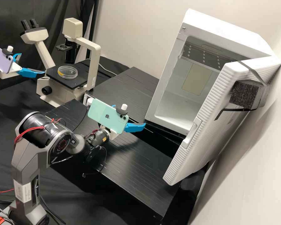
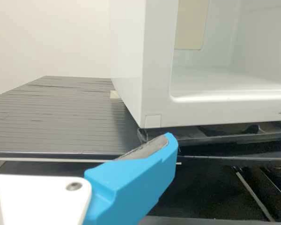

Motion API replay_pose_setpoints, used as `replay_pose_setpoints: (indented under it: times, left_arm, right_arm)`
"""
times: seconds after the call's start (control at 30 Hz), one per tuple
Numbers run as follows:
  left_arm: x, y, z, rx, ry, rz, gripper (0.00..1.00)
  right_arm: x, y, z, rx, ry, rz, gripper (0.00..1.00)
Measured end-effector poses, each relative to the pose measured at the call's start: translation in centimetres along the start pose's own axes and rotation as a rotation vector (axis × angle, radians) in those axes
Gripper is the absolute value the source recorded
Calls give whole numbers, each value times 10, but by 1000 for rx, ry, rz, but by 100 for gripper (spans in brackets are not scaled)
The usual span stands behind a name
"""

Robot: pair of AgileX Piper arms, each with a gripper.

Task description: Return the petri dish to the incubator.

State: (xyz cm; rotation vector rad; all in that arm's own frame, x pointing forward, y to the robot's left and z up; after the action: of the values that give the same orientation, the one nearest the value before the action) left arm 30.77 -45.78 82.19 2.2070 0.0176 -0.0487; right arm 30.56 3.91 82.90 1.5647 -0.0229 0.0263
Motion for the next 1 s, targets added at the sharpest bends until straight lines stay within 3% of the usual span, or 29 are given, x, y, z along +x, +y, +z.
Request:
replay_pose_setpoints:
  times: [0.33, 0.47, 0.6, 0.8, 1.0]
  left_arm:
    - [0, 0, 0, 0, 0, 0, 100]
    - [0, 0, 0, 0, 0, 0, 100]
    - [0, 0, 0, 0, 0, 0, 100]
    - [0, 0, 0, 0, 0, 0, 100]
    - [0, 0, 0, 0, 0, 0, 100]
  right_arm:
    - [-2, 1, 0, 0, 2, 2, 100]
    - [-16, 1, -11, 31, 37, -1, 100]
    - [-28, -4, -41, 31, 152, -15, 100]
    - [-27, -20, -102, -52, 352, -46, 100]
    - [-19, -39, -153, -93, 442, -77, 100]
